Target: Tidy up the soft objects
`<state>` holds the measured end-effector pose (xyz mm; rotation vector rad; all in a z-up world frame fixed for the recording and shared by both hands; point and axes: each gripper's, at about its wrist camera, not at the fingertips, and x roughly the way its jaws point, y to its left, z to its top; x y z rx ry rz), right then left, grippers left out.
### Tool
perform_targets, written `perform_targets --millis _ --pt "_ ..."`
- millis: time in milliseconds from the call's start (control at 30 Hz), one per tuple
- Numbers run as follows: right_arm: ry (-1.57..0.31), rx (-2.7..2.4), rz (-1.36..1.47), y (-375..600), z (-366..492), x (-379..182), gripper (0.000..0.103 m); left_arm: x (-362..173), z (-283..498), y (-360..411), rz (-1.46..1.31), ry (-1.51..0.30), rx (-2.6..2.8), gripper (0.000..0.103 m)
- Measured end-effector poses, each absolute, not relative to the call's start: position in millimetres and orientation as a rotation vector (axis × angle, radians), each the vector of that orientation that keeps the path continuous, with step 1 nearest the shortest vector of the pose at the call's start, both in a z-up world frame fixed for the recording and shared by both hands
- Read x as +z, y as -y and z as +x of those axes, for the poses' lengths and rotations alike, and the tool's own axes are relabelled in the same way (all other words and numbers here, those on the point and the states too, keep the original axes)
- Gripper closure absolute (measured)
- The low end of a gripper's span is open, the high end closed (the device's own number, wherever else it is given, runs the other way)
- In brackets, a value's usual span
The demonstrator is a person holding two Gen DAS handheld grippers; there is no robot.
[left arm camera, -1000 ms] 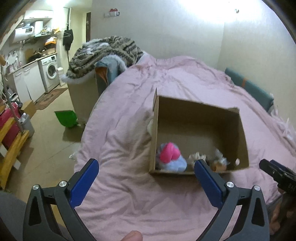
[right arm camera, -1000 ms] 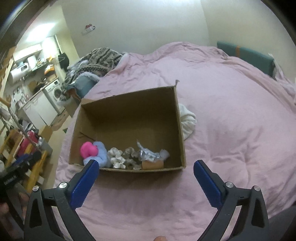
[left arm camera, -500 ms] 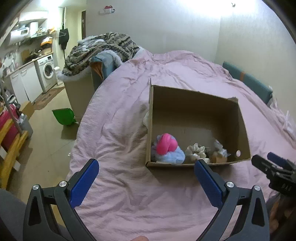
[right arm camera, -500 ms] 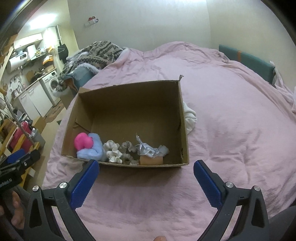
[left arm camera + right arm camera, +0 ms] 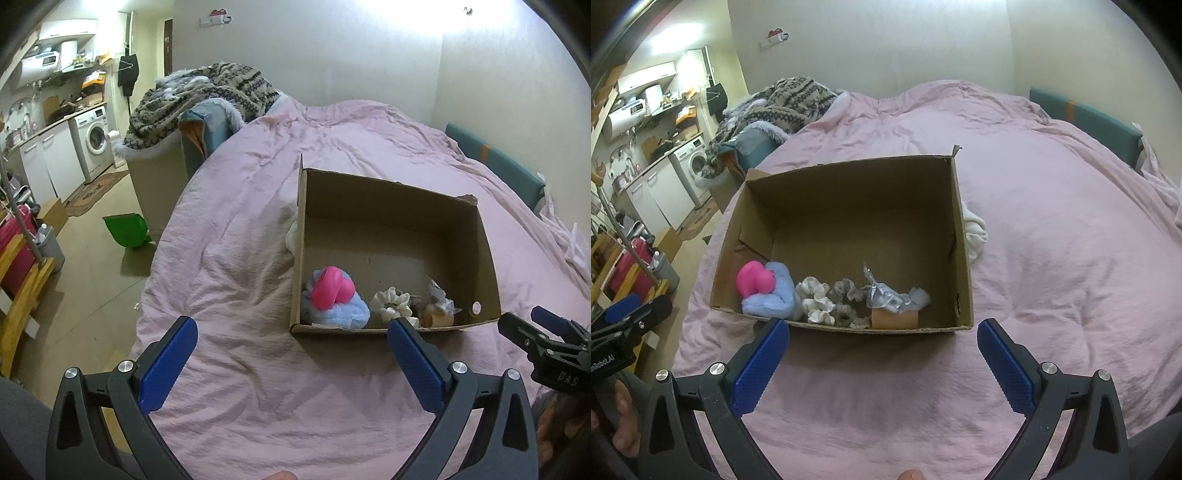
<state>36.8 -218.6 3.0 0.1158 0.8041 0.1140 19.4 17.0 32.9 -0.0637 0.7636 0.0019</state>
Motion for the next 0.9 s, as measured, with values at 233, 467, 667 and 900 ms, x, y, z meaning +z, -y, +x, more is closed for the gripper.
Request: perform_targets --millis 233,467,667,900 --pt "-0.798 0.118 0.108 217 38 4 0.000 35 18 -14 -0.058 -0.761 -0.007 0.000" --pt "-0.797 0.114 0.098 216 39 3 0.000 35 19 -9 -0.056 -0.758 -0.017 0.000" --pt "-0.803 0.110 0.091 213 39 2 0.000 35 19 -9 -0.060 -0.756 -0.016 0.000" --pt "-0.803 0.112 0.088 213 39 1 0.000 37 20 -6 -0.056 -0.752 -0.022 0.000"
